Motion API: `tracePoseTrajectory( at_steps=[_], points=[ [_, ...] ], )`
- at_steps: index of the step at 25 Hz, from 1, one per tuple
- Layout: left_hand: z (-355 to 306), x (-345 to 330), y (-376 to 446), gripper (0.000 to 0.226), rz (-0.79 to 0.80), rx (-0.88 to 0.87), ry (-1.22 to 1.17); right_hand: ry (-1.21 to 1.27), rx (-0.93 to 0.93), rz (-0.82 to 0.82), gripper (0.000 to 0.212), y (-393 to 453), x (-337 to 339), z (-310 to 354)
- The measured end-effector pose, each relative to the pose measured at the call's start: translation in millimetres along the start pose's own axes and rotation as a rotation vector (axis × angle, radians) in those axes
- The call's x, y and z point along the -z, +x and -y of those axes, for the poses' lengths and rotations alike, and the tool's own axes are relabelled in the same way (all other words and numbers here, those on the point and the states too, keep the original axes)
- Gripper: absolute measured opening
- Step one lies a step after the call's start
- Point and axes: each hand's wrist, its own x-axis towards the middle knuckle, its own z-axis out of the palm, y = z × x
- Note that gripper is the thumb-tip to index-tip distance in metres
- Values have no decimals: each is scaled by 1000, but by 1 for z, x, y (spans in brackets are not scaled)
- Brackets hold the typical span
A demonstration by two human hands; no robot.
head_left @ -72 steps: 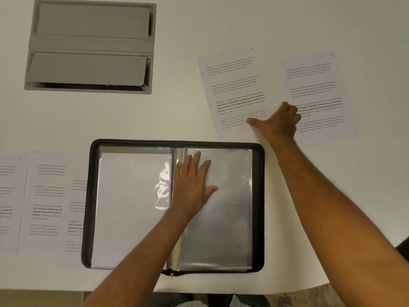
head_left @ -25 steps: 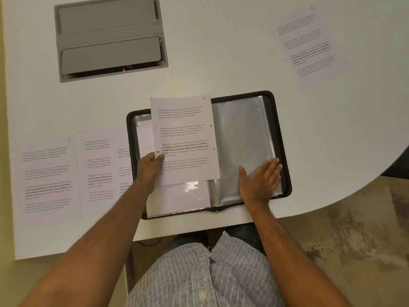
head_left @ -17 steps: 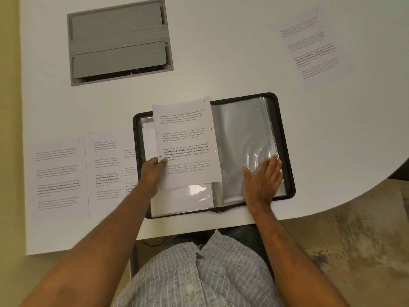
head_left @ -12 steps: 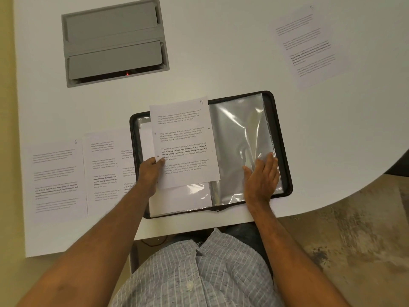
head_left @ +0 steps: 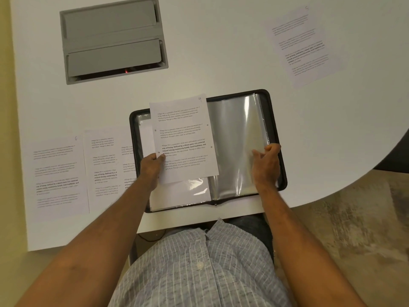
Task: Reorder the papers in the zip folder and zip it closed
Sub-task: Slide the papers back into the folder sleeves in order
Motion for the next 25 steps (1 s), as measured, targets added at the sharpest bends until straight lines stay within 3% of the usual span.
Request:
tracePoseTrajectory(
  at_steps=[6, 14, 19, 23, 25],
  points=[
    [-4, 3, -7, 24, 35, 18, 14, -127, 57, 60, 12, -1, 11, 11],
    [-8, 5, -12, 14, 86, -11, 4, -216, 126, 12, 25, -8, 16, 18],
    [-16, -1, -4, 24, 133, -28, -73, -56, -50, 292, 16, 8, 15, 32],
    [-38, -4, 9, 30, 318, 74, -211, -66, -112, 267, 33, 33, 6, 43],
    [-45, -8, 20, 35, 411, 63, -93, -104, -79, 203, 32, 50, 1, 44]
  ],
)
